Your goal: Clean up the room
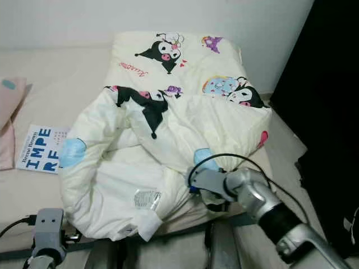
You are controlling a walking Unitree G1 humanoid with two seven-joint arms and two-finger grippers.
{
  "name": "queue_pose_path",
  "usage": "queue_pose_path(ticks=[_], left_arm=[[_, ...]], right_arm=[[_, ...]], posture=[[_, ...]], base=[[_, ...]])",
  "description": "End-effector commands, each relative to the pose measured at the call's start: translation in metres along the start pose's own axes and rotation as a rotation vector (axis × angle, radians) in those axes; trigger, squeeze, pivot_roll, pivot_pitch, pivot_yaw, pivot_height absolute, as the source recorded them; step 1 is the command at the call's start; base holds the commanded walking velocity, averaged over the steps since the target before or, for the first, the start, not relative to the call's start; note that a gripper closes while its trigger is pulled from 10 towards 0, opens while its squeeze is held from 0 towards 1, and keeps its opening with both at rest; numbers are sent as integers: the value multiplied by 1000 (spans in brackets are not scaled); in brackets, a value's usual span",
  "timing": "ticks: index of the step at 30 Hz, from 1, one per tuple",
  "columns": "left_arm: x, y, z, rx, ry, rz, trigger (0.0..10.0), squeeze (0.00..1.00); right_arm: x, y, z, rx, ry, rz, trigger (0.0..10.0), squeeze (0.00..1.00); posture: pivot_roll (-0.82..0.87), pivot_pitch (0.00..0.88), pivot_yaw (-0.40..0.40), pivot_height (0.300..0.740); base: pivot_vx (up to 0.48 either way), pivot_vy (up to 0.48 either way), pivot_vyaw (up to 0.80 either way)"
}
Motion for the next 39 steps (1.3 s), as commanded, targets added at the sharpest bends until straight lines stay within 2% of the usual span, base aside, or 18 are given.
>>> queue_pose_path(ticks=[1, 2, 3, 4, 17, 20, 23, 24, 26, 27, 29, 30, 31, 32, 33, 35, 36, 39], left_arm=[[-5, -8, -4, 36, -22, 7, 10000, 0], [-5, -8, -4, 36, -22, 7, 10000, 0], [-5, -7, -4, 36, -22, 8, 10000, 0], [-5, -7, -4, 36, -23, 8, 10000, 0], [-5, -7, -3, 37, -25, 9, 10000, 0], [-5, -6, -2, 33, -26, 10, 10000, 0], [-5, -5, -1, 30, -27, 12, 10000, 0], [-5, -5, -1, 30, -27, 12, 10000, 0], [-5, -5, -1, 31, -30, 13, 10000, 0], [-5, -5, -1, 31, -30, 13, 10000, 0], [-6, -5, -2, 31, -35, 14, 10000, 0], [-6, -5, -2, 31, -35, 14, 10000, 0], [-7, -5, -2, 29, -41, 16, 10000, 0], [-7, -5, -2, 29, -41, 16, 10000, 0], [-8, -5, -2, 26, -45, 17, 10000, 0], [-8, -5, -4, 20, -49, 23, 10000, 0], [-8, -5, -4, 20, -49, 23, 10000, 0], [-4, -8, -7, 17, -44, 31, 10000, 0]], right_arm=[[-14, -4, -6, 2, -81, 40, 10000, 0], [-14, -4, -6, 2, -81, 40, 10000, 0], [-19, -5, -7, -3, -103, 55, 4706, 0], [-24, -8, -8, -4, -134, 66, 0, 0], [-31, -7, -11, -31, -199, 91, 0, 0], [-39, -3, -16, -75, -245, 106, 0, 0], [-70, 7, -38, -180, -407, 126, 0, 0], [-70, 7, -38, -180, -407, 126, 0, 0], [-107, 14, -71, -266, -638, 107, 0, 0], [-107, 14, -71, -266, -638, 107, 0, 0], [-139, 23, -111, -359, -892, 10, 0, 0], [-139, 23, -111, -359, -892, 10, 0, 0], [-152, 20, -127, -355, -1000, -18, 0, 0], [-152, 20, -127, -355, -1000, -18, 0, 0], [-160, 17, -138, -344, -1071, -34, 0, 0], [-177, -6, -159, -246, -1239, -37, 0, 0], [-177, -6, -159, -246, -1239, -37, 0, 0], [-185, -31, -176, -144, -1372, -34, 0, 0]], posture=[[-55, 200, -53, 550], [-55, 200, -53, 550], [-56, 201, -52, 550], [-56, 200, -53, 550], [-56, 194, -52, 550], [-55, 191, -50, 550], [-59, 191, -48, 550], [-59, 191, -48, 550], [-64, 192, -46, 550], [-64, 192, -46, 550], [-68, 199, -41, 550], [-68, 199, -41, 550], [-67, 203, -44, 550], [-67, 203, -44, 550], [-65, 205, -44, 550], [-48, 222, -48, 550], [-48, 222, -48, 550], [-40, 234, -48, 550]], base=[[0, 0, 0], [0, 0, 0], [0, 0, 0], [0, 0, 0], [0, 0, 0], [0, 0, 0], [0, 0, 0], [0, 0, 0], [0, 0, 0], [0, 0, 0], [0, 0, 0], [0, 0, 0], [0, 0, 0], [0, 0, 0], [0, 0, 0], [0, 0, 0], [0, 0, 0], [0, 0, 0]])
Point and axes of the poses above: a point about 5 cm out from each wrist's last joint towards the gripper, its own z axis pointing out of the wrist towards the gripper, its own y axis along the axis of the wrist's last joint, x = y × z, the point moved 1 cm from there along z, pointing out of the wrist towards the gripper, and after that the axes turned 14 degrees about z, right-handed, at the moved point
